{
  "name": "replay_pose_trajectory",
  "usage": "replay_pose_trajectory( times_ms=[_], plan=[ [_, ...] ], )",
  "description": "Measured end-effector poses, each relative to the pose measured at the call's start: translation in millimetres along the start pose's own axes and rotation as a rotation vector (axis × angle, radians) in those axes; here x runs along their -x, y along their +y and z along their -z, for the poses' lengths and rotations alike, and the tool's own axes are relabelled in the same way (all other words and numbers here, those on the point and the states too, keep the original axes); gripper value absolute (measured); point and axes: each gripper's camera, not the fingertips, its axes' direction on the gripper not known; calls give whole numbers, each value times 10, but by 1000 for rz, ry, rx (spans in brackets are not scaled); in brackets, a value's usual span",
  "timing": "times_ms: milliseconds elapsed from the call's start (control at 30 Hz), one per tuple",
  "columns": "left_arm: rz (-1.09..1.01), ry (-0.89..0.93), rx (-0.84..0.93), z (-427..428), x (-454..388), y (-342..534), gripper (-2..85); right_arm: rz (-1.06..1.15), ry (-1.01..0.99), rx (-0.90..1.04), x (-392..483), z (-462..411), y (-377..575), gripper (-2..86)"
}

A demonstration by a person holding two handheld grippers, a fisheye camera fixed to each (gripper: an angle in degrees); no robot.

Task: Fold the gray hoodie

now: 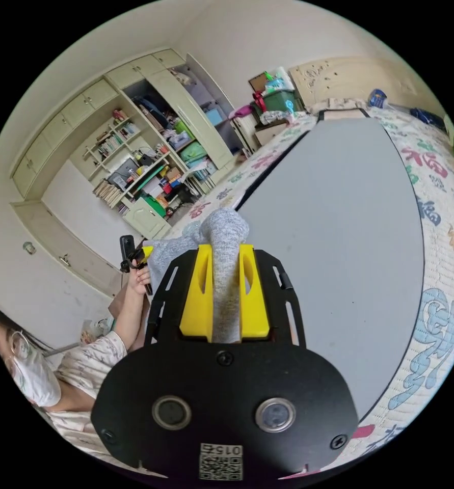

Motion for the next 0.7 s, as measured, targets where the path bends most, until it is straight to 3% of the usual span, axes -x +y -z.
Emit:
replay_pose_trajectory(
  times_ms=[167, 367, 567, 700],
  plan=[
    [-230, 33, -54, 214, -736, 234, 71, 152, -47, -174, 783, 837, 565, 79],
    [-502, 78, -119, 115, -1560, 684, 70, 343, 99, -356, 1741, 1925, 1524, 76],
    [-628, 193, -120, -541, -1831, 1116, 70, 451, 461, -479, 2407, 2740, 2316, 75],
    [-620, 309, -65, -1391, -1740, 1371, 70, 433, 818, -507, 2545, 3023, 2608, 74]
  ],
)
